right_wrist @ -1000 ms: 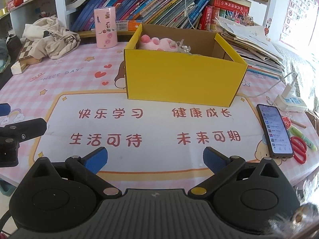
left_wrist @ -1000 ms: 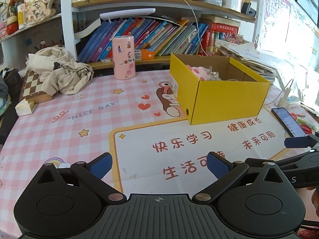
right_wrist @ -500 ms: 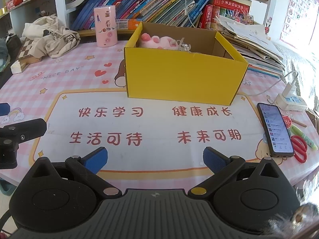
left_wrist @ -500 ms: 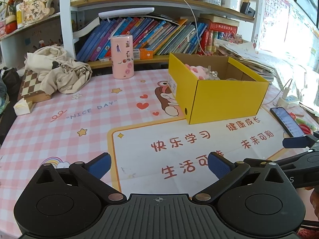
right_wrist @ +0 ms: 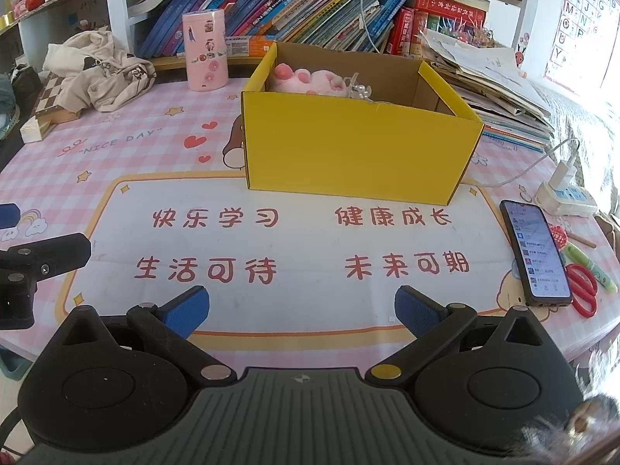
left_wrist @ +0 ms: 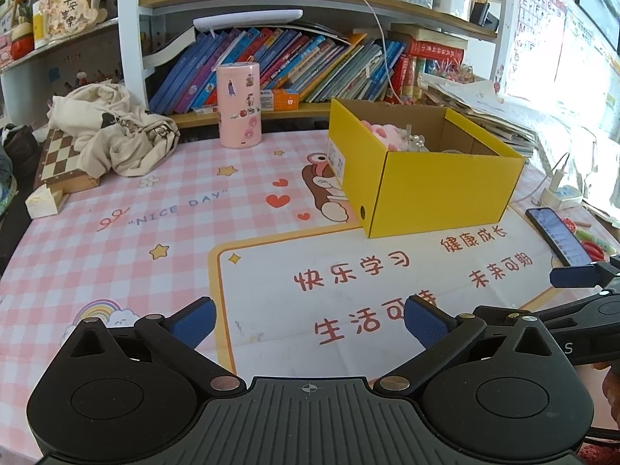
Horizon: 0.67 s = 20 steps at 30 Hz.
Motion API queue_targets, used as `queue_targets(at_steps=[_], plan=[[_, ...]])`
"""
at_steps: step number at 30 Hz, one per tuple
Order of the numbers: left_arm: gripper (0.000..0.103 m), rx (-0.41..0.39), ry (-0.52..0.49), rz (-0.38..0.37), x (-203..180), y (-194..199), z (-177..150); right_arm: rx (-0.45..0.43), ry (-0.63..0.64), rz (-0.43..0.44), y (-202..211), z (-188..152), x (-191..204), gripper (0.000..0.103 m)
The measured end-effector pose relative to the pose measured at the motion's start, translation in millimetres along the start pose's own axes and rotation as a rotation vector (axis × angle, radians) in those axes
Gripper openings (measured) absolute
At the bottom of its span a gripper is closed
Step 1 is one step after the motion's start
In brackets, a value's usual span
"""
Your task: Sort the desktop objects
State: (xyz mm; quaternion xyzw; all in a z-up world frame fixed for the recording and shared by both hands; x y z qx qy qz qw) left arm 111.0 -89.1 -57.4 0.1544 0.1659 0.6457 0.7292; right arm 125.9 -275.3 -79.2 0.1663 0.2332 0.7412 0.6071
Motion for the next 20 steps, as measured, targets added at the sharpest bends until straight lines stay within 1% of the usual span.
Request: queue_targets(at_steps=[20], plan=[[0.103, 0.008, 0.008, -0.019, -2.1, 2.1, -4.1, 0.008, -0.001, -0.001, 1.3, -3.6, 4.3, 0.103]])
Point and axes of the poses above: each gripper's, at about its wrist camera, not at the fingertips, and y roughly against the way its jaws point, x to its left, z to its top, the point moved 9 cm from there along -y, roughly the way its jaws point, and after that the axes turned 15 degrees about -x, right-handed, at the moved point
